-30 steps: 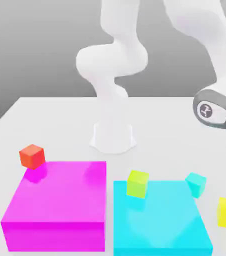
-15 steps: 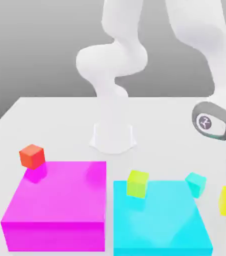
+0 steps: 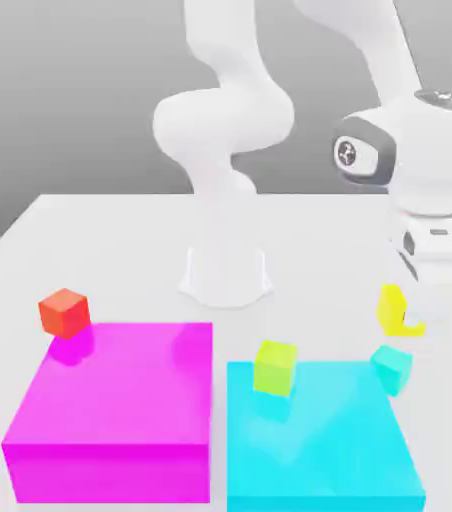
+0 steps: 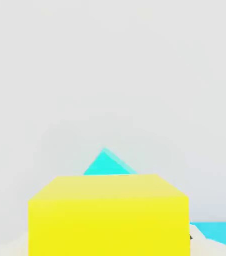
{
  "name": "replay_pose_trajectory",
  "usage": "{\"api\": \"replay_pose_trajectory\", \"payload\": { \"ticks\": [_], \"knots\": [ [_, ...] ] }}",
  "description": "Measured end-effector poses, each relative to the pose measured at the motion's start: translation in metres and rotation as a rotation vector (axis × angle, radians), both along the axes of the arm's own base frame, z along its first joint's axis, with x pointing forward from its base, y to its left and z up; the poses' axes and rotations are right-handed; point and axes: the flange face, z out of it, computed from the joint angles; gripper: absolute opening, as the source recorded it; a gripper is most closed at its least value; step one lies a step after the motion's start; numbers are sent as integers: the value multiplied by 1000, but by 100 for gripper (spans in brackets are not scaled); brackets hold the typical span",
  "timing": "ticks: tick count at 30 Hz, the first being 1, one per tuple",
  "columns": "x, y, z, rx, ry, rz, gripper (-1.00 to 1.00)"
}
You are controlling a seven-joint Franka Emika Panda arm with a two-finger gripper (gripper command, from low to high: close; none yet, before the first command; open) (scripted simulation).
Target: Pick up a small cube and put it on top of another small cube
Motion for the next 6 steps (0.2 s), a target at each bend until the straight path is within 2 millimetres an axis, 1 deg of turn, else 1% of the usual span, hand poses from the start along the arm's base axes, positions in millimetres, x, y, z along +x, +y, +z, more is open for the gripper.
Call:
{"api": "replay_pose_trajectory", "payload": {
  "ticks": [2, 3, 6],
  "knots": [
    [-1, -1, -19, -1, 0, 1, -100],
    [-1, -1, -27, 0, 0, 1, 100],
    [-1, -1, -27, 0, 0, 1, 100]
  ]
}}
